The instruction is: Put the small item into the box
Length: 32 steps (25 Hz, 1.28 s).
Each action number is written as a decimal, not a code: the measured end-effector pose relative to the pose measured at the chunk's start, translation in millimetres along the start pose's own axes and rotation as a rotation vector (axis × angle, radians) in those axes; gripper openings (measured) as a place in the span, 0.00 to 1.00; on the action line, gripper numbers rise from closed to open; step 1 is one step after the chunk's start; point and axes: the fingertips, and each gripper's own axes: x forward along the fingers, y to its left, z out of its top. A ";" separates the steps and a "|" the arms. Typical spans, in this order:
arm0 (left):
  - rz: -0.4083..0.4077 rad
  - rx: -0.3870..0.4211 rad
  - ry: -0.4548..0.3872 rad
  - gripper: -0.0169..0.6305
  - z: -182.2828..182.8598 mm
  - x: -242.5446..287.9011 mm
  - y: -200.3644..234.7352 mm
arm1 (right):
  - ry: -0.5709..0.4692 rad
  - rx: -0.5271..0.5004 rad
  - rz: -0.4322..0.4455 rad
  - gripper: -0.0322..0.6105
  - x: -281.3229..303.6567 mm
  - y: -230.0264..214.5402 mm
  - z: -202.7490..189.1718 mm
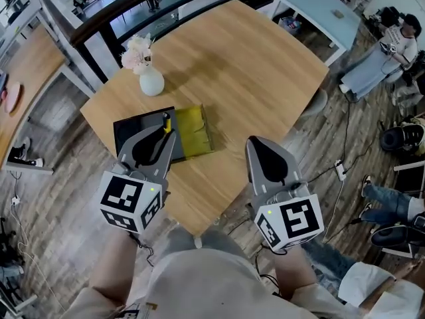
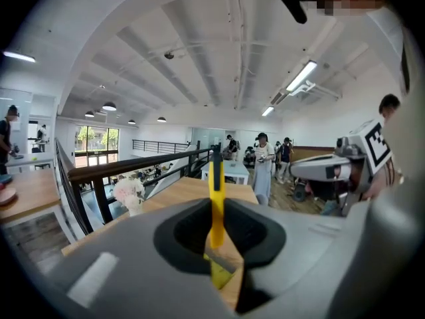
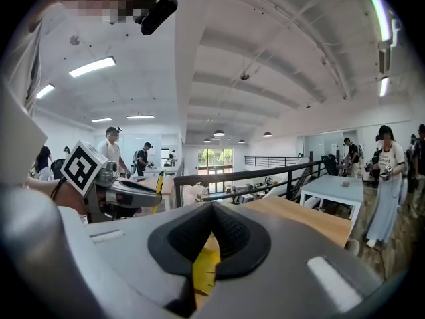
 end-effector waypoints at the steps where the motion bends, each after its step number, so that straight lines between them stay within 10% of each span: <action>1: -0.006 -0.009 0.015 0.10 -5.3 7.9 0.3 | 0.008 0.006 0.001 0.05 4.6 -2.4 -4.1; 23: -0.079 -0.066 0.406 0.10 -165.2 147.9 12.8 | 0.201 0.131 0.026 0.05 94.0 -39.0 -127.0; 32: -0.094 -0.248 0.512 0.10 -212.6 182.0 8.8 | 0.265 0.168 0.050 0.05 109.3 -42.4 -165.1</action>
